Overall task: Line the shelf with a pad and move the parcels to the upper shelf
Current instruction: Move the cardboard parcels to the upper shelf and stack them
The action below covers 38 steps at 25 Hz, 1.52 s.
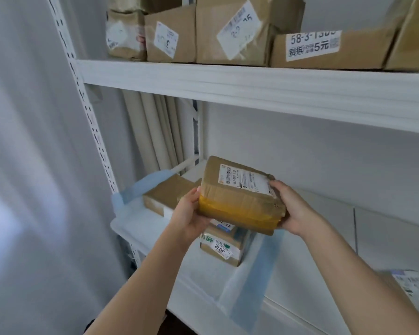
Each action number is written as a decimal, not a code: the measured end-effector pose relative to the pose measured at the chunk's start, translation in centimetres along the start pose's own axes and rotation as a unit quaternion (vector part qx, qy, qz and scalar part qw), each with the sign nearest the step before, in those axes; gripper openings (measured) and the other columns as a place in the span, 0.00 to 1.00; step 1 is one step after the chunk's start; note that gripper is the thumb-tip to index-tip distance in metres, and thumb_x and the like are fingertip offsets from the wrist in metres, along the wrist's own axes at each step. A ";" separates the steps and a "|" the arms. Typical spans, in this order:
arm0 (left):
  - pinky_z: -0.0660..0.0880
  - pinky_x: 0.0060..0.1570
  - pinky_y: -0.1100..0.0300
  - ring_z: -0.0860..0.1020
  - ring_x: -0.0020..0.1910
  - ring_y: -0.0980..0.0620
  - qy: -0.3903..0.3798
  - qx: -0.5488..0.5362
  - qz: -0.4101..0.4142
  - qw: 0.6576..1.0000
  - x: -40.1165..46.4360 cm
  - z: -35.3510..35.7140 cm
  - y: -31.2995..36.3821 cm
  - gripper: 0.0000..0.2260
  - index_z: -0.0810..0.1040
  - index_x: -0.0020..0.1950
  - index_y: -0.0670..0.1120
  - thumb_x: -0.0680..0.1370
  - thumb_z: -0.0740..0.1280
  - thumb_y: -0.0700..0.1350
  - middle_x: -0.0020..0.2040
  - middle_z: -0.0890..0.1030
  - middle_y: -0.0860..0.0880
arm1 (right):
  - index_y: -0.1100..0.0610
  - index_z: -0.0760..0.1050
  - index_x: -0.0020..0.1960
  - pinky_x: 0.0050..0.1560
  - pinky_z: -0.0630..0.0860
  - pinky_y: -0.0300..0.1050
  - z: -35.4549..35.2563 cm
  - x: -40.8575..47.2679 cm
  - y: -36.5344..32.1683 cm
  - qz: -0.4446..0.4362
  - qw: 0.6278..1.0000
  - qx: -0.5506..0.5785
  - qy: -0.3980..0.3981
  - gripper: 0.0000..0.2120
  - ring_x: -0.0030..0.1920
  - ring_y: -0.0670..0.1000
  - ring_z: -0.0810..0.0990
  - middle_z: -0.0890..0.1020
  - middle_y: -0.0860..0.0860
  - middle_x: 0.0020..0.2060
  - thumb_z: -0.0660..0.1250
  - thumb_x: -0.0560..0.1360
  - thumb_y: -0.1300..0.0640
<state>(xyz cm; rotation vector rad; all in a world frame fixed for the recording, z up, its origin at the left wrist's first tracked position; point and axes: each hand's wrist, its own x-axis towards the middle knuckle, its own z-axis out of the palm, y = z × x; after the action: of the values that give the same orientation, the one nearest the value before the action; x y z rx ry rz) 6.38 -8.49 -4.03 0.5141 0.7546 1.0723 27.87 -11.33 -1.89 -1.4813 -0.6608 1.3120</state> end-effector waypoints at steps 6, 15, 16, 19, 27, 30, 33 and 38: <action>0.78 0.53 0.48 0.81 0.51 0.44 0.078 0.079 -0.005 0.994 -0.4 -5.3 3.8 0.16 0.80 0.54 0.45 0.77 0.67 0.57 0.50 0.83 0.44 | 0.56 0.80 0.56 0.34 0.79 0.45 5.9 2.1 -0.9 -0.029 0.997 -0.030 -0.064 0.14 0.39 0.52 0.85 0.87 0.53 0.41 0.65 0.79 0.47; 0.72 0.62 0.37 0.77 0.59 0.38 0.155 0.071 0.064 0.983 0.0 -8.9 8.3 0.24 0.69 0.67 0.51 0.75 0.69 0.58 0.60 0.77 0.41 | 0.50 0.79 0.54 0.56 0.73 0.50 13.7 4.9 -2.6 -0.141 0.966 -0.186 -0.113 0.15 0.53 0.48 0.79 0.83 0.48 0.52 0.57 0.81 0.44; 0.72 0.62 0.36 0.76 0.60 0.38 0.159 0.085 0.057 0.982 0.4 -9.5 8.7 0.25 0.68 0.68 0.52 0.75 0.68 0.59 0.61 0.76 0.42 | 0.48 0.78 0.59 0.60 0.71 0.50 14.5 5.6 -2.4 -0.150 0.959 -0.204 -0.125 0.17 0.56 0.49 0.78 0.81 0.47 0.56 0.57 0.80 0.41; 0.73 0.62 0.40 0.76 0.60 0.40 0.188 0.135 0.038 0.972 1.9 -10.8 10.2 0.26 0.69 0.69 0.50 0.75 0.68 0.60 0.63 0.75 0.42 | 0.46 0.73 0.68 0.63 0.66 0.49 16.8 7.5 -2.6 -0.179 0.939 -0.271 -0.113 0.24 0.62 0.50 0.73 0.77 0.48 0.63 0.55 0.79 0.36; 0.81 0.52 0.45 0.82 0.50 0.40 0.201 0.178 -0.002 0.963 8.3 -13.5 13.5 0.22 0.68 0.69 0.45 0.78 0.68 0.52 0.56 0.79 0.41 | 0.54 0.73 0.66 0.57 0.65 0.43 22.9 13.4 -3.4 -0.181 0.928 -0.312 -0.096 0.21 0.54 0.47 0.71 0.75 0.48 0.54 0.54 0.82 0.43; 0.81 0.52 0.46 0.82 0.49 0.41 0.193 0.209 -0.031 0.958 10.4 -13.8 13.6 0.19 0.69 0.66 0.44 0.79 0.67 0.50 0.55 0.79 0.41 | 0.53 0.76 0.63 0.52 0.67 0.41 23.7 15.6 -2.1 -0.159 0.933 -0.312 -0.089 0.19 0.54 0.47 0.74 0.77 0.47 0.53 0.56 0.81 0.43; 0.81 0.51 0.48 0.82 0.49 0.42 0.167 0.232 -0.063 0.956 11.8 -14.2 13.6 0.17 0.71 0.63 0.43 0.79 0.67 0.50 0.54 0.79 0.41 | 0.53 0.75 0.68 0.53 0.68 0.39 23.5 17.3 -0.9 -0.153 0.940 -0.300 -0.057 0.21 0.56 0.48 0.75 0.78 0.50 0.60 0.59 0.80 0.44; 0.80 0.41 0.56 0.80 0.40 0.47 0.240 0.281 -0.051 0.928 13.2 -14.1 13.6 0.14 0.77 0.51 0.39 0.80 0.65 0.51 0.44 0.81 0.43 | 0.55 0.69 0.72 0.65 0.66 0.45 22.6 17.8 -0.4 -0.166 0.927 -0.335 -0.001 0.22 0.66 0.51 0.71 0.72 0.51 0.70 0.58 0.81 0.46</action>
<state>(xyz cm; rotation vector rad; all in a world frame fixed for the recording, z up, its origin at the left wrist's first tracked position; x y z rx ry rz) -8.79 9.33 -7.51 0.6942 1.5298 0.8830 11.29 11.72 -6.30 -1.7901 -1.3939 0.8525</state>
